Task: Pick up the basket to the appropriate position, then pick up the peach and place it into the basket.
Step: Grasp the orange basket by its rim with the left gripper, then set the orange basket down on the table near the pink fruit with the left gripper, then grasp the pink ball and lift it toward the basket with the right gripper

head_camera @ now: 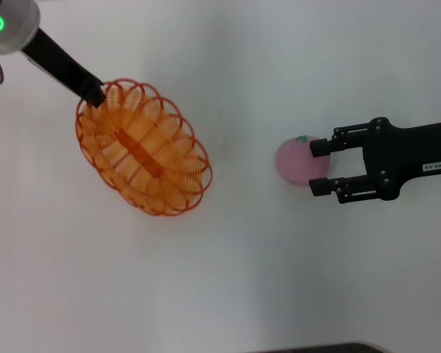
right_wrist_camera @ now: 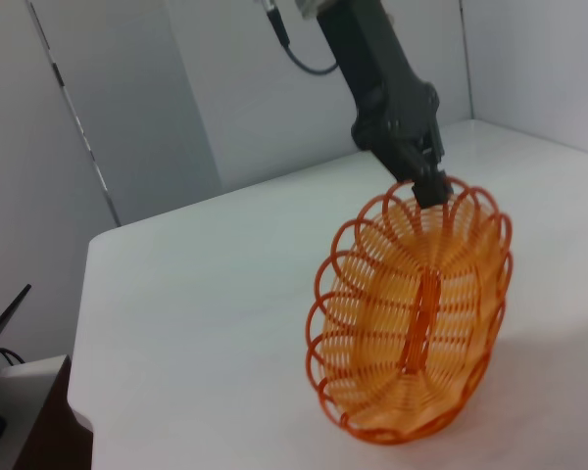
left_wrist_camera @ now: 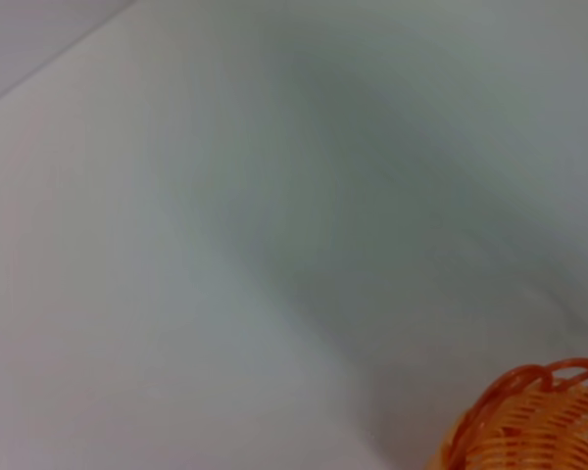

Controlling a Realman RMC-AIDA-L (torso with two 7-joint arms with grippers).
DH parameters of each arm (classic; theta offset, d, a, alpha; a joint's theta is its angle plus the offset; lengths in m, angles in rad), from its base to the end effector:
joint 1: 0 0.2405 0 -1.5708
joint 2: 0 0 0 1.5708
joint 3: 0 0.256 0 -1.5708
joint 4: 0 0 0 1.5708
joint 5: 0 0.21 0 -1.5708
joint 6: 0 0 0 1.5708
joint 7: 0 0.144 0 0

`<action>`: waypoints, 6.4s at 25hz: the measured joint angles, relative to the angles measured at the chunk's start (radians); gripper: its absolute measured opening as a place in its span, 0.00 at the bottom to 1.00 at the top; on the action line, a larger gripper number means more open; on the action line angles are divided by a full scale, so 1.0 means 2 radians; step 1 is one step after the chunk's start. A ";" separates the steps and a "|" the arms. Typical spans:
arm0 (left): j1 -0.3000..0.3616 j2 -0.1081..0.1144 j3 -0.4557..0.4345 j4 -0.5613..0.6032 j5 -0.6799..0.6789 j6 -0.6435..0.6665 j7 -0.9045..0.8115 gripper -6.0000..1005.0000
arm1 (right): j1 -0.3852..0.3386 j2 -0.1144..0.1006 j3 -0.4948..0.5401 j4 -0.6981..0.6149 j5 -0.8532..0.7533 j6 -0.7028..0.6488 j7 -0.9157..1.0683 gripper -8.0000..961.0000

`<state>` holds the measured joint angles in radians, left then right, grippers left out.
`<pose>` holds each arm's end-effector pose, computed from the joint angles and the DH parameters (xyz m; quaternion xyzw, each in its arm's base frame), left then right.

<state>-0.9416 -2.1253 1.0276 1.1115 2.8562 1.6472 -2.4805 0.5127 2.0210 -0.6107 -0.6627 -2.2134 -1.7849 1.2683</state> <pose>-0.1440 0.4040 0.0164 -0.9021 -0.3367 0.1997 0.1814 0.2841 0.2947 0.0192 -0.9677 0.1612 0.1887 0.0452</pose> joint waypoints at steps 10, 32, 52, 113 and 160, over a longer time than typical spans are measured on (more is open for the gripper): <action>-0.011 0.000 -0.051 0.018 -0.003 0.010 -0.040 0.06 | 0.000 -0.005 -0.003 -0.001 0.000 -0.002 -0.012 0.73; 0.108 -0.021 -0.106 -0.027 -0.118 -0.143 -0.186 0.07 | 0.001 -0.018 0.026 -0.006 0.002 0.001 -0.052 0.73; 0.124 -0.018 -0.080 -0.036 -0.111 -0.167 -0.201 0.17 | 0.006 -0.017 0.023 -0.006 0.001 0.024 -0.061 0.73; 0.336 -0.021 -0.235 -0.091 -0.458 0.064 0.539 0.88 | 0.097 -0.027 -0.003 -0.217 0.054 -0.061 0.368 0.73; 0.324 -0.019 -0.230 -0.115 -0.430 0.078 0.525 0.88 | 0.216 0.036 -0.332 -0.177 -0.264 0.039 0.523 0.92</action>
<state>-0.2931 -2.1630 0.5676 0.8811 1.9964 1.8040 -1.4309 0.9446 2.0923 -1.2747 -1.0172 -2.7412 -1.7062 2.3137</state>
